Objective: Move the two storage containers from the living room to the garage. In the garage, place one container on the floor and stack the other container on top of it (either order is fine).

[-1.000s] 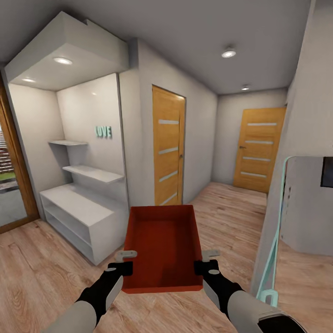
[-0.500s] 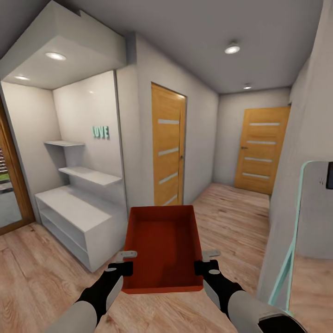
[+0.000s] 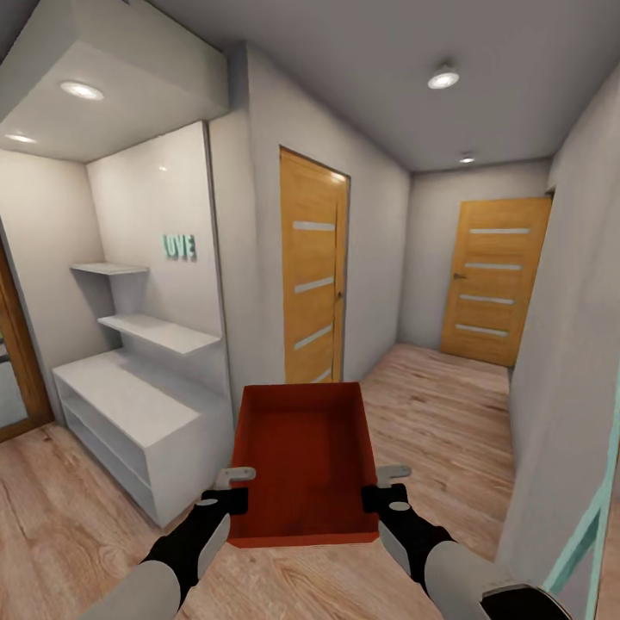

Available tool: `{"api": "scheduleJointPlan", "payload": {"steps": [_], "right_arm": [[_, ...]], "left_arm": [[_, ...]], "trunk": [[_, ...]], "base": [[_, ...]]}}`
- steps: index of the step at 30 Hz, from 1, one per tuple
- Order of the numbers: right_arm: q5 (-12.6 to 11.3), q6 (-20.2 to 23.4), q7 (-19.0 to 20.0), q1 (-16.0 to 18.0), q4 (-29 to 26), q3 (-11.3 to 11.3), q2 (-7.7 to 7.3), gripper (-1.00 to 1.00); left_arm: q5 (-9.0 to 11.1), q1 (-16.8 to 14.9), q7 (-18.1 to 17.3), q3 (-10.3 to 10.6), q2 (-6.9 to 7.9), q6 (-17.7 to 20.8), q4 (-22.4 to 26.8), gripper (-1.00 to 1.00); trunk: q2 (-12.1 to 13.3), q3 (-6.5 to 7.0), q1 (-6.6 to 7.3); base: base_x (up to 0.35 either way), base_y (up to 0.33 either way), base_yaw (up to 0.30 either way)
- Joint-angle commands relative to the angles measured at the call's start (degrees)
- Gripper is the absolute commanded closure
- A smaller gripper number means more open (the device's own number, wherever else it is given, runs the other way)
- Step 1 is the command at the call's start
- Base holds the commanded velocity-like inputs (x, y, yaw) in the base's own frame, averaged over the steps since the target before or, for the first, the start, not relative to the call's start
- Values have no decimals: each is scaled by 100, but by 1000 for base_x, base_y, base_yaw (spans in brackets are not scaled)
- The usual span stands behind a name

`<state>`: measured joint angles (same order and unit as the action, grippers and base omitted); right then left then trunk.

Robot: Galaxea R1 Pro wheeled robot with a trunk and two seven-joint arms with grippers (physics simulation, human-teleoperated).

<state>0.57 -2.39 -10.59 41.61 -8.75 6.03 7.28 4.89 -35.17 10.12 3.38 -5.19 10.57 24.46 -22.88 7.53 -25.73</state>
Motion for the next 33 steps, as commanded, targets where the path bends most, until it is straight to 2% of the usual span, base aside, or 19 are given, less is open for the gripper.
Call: {"api": "scheduleJointPlan", "payload": {"steps": [1,33], "right_arm": [[19,-191,-4,5,-13,-77,-1,100],[13,-200,-21,5,-13,-85,-16,100]], "left_arm": [[-23,2,96,-268,27,41,1,100],[-23,2,96,-268,45,41,-3,100]], "trunk": [[-4,-2,-5],[-4,-2,-5]], "base": [[322,0,0],[323,0,0]]}}
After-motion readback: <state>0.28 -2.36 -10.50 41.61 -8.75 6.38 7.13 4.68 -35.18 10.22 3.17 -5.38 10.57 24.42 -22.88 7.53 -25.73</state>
